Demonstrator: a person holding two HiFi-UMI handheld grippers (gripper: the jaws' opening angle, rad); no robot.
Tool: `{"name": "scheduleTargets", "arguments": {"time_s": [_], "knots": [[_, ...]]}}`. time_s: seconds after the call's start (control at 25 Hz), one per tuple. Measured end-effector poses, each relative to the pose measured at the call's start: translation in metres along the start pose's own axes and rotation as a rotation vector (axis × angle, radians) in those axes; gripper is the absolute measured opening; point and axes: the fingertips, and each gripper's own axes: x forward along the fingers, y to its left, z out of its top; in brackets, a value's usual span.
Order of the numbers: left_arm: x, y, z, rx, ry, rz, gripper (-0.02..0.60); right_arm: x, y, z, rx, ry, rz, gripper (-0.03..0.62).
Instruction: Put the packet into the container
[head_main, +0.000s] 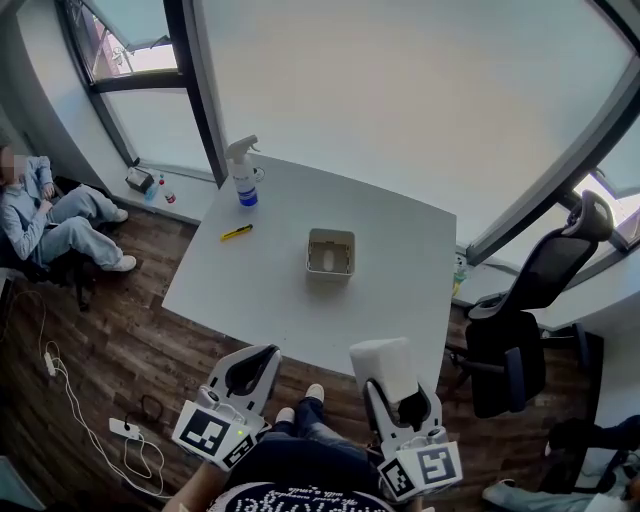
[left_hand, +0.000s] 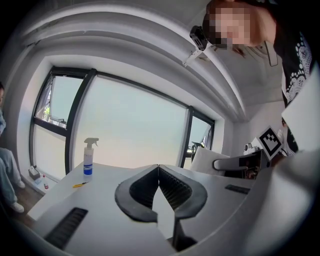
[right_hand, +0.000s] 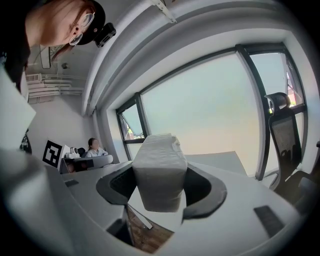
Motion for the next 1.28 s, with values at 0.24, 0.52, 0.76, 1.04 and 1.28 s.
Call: {"name": "scheduleTargets", "arguments": {"time_s": [0.24, 0.52, 0.76, 1.04, 1.28], "knots": [[0.023, 0.004, 0.003, 0.002, -0.006, 0.027, 0.008, 0.018, -0.017, 0.008, -0.003, 0.009, 0.031, 0.272], [0.04, 0.005, 0.007, 0.007, -0.014, 0.048, 0.008, 0.031, -0.03, 0.016, -0.014, 0.011, 0.062, 0.272], [0.048, -0.003, 0.007, 0.013, -0.022, 0.047, 0.008, 0.033, -0.038, 0.019, -0.014, 0.001, 0.076, 0.272], [0.05, -0.012, 0.009, 0.026, -0.027, 0.031, 0.008, 0.028, -0.039, 0.022, -0.016, -0.013, 0.082, 0.271], [0.052, -0.013, 0.011, 0.033, -0.025, 0.008, 0.009, 0.028, -0.038, 0.023, -0.008, -0.024, 0.067, 0.272]]}}
